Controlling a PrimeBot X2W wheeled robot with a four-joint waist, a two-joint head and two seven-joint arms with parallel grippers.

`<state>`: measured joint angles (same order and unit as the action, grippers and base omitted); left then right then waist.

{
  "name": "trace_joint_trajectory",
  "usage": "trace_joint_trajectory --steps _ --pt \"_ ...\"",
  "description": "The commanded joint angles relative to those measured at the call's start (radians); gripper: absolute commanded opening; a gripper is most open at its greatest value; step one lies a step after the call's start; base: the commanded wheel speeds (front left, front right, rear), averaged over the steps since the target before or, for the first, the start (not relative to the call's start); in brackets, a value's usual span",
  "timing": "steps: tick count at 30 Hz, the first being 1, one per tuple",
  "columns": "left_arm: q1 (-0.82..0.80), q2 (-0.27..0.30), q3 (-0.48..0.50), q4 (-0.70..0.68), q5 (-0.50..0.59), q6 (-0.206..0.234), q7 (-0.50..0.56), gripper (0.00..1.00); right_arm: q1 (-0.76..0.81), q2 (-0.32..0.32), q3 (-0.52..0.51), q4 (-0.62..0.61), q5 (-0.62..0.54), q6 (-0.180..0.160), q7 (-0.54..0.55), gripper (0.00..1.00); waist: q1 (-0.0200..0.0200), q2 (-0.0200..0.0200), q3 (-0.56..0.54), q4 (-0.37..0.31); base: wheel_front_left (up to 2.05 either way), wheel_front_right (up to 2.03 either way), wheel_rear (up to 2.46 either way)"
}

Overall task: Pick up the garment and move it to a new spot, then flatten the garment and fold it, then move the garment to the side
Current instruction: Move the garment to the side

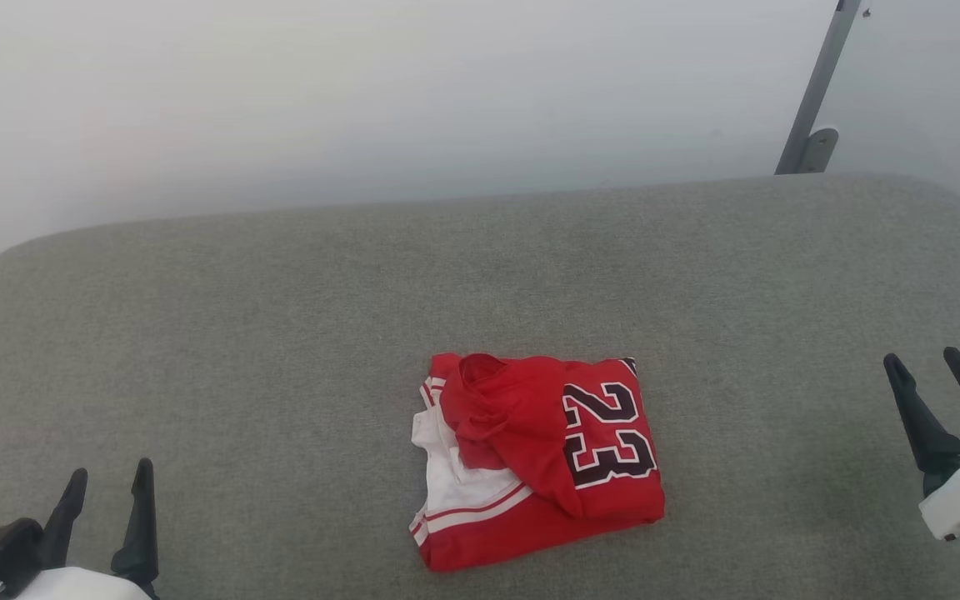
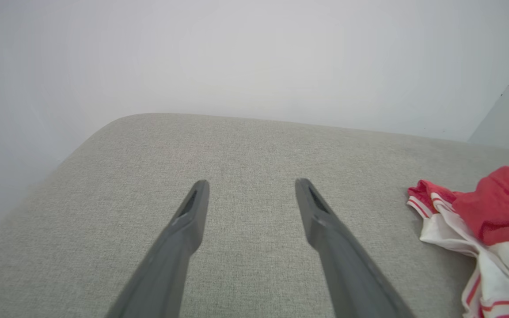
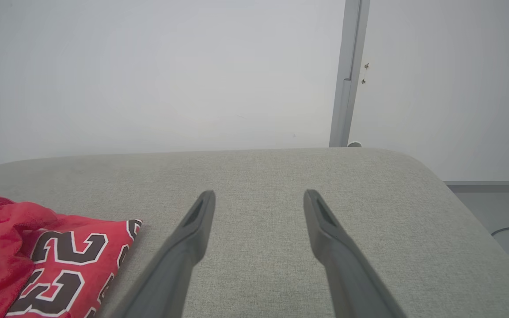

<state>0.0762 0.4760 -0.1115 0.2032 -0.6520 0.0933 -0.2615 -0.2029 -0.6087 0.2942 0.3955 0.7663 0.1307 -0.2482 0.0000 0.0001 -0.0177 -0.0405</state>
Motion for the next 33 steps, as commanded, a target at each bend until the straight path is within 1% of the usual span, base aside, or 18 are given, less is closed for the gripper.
trace_joint_trajectory --steps 1,7,13,17,21,24,29,33 --pt "-0.002 0.0 0.004 0.003 0.016 -0.002 -0.004 1.0 0.007 -0.003 0.005 0.003 0.007 0.0 -0.008 1.0 0.0 -0.0001 0.0 0.003 0.0 0.0 0.0" --pt "-0.005 -0.002 0.004 -0.001 0.018 -0.007 -0.004 1.0 0.007 0.007 0.014 0.004 0.017 0.0 -0.01 1.0 0.0 -0.0001 -0.002 0.015 0.0 0.0 0.0" --pt "-0.002 0.001 0.003 -0.006 0.018 -0.004 -0.004 1.0 -0.012 0.02 0.067 -0.021 0.078 0.0 0.07 1.0 0.0 -0.0001 0.001 0.045 0.0 0.0 0.0" --pt "-0.005 0.0 -0.005 -0.01 0.022 -0.003 -0.001 1.0 -0.036 0.03 0.121 -0.033 0.141 0.0 0.179 1.0 0.0 -0.0001 0.006 0.074 0.0 0.0 0.0" --pt "-0.013 -0.008 -0.019 -0.011 0.026 -0.005 0.003 1.0 -0.069 0.041 0.174 -0.037 0.209 0.0 0.317 1.0 0.0 -0.0001 0.016 0.107 0.0 0.0 0.0" --pt "-0.024 -0.017 -0.033 -0.011 0.03 -0.008 0.003 1.0 -0.097 0.039 0.203 -0.024 0.236 0.0 0.415 1.0 0.0 -0.0001 0.031 0.137 0.0 0.0 0.0" --pt "-0.05 -0.033 -0.054 -0.004 0.039 -0.012 0.003 1.0 -0.143 0.036 0.224 0.011 0.257 0.0 0.569 1.0 0.0 -0.0001 0.063 0.185 0.0 0.0 0.0" --pt "-0.071 -0.05 -0.071 0.007 0.049 -0.016 0.001 1.0 -0.177 0.035 0.228 0.03 0.257 0.0 0.666 1.0 0.0 -0.0001 0.093 0.22 0.0 0.0 0.0"
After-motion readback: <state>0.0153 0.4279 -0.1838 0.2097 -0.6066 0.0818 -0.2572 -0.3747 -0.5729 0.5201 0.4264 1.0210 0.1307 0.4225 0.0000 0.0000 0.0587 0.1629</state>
